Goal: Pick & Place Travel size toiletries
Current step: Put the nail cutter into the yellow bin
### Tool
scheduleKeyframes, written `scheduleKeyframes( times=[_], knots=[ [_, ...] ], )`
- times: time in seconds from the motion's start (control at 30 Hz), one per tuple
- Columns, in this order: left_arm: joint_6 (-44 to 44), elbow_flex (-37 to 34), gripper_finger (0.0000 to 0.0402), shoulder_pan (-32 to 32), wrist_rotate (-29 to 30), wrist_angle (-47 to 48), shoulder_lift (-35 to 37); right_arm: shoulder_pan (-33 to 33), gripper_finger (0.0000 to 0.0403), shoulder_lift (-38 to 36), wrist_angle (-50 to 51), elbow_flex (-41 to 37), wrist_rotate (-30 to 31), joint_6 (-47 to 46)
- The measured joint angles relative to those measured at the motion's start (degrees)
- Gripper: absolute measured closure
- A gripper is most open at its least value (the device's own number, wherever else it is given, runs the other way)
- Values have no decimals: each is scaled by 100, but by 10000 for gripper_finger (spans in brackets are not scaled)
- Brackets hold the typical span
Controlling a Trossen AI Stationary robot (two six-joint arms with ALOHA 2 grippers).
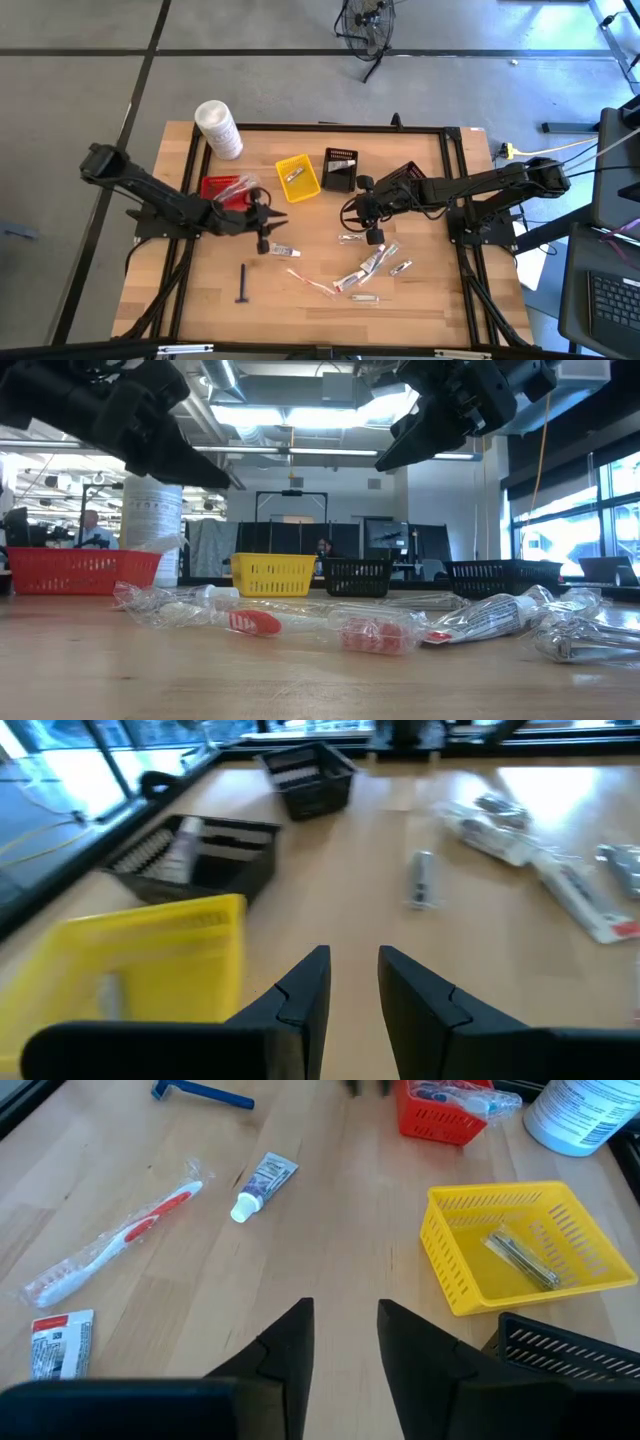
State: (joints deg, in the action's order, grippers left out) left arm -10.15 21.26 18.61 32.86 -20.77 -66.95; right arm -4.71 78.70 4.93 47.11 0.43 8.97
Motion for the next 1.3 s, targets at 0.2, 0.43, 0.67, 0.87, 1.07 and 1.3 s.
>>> scheduleKeyframes(
  times=[0.2,0.43,0.67,0.87,1.07,1.3],
  knots=[
    [57,373,318,232,-91,-806,-991,0,295,3,0,0,8,-246],
    [329,904,318,188,-96,-783,-1506,-96,274,584,72,1,22,-631],
    [319,925,318,20,-94,-757,-1537,-344,247,1530,175,-2,21,-688],
    [-3,925,318,-83,-242,-634,-1537,-376,230,1880,203,-2,195,-678],
    [-6,925,318,-83,-251,-636,-1537,-350,218,1932,287,-2,307,-913],
    [-10,925,318,-84,-284,-641,-1537,-358,231,2043,251,15,7,-1079]
  ],
)
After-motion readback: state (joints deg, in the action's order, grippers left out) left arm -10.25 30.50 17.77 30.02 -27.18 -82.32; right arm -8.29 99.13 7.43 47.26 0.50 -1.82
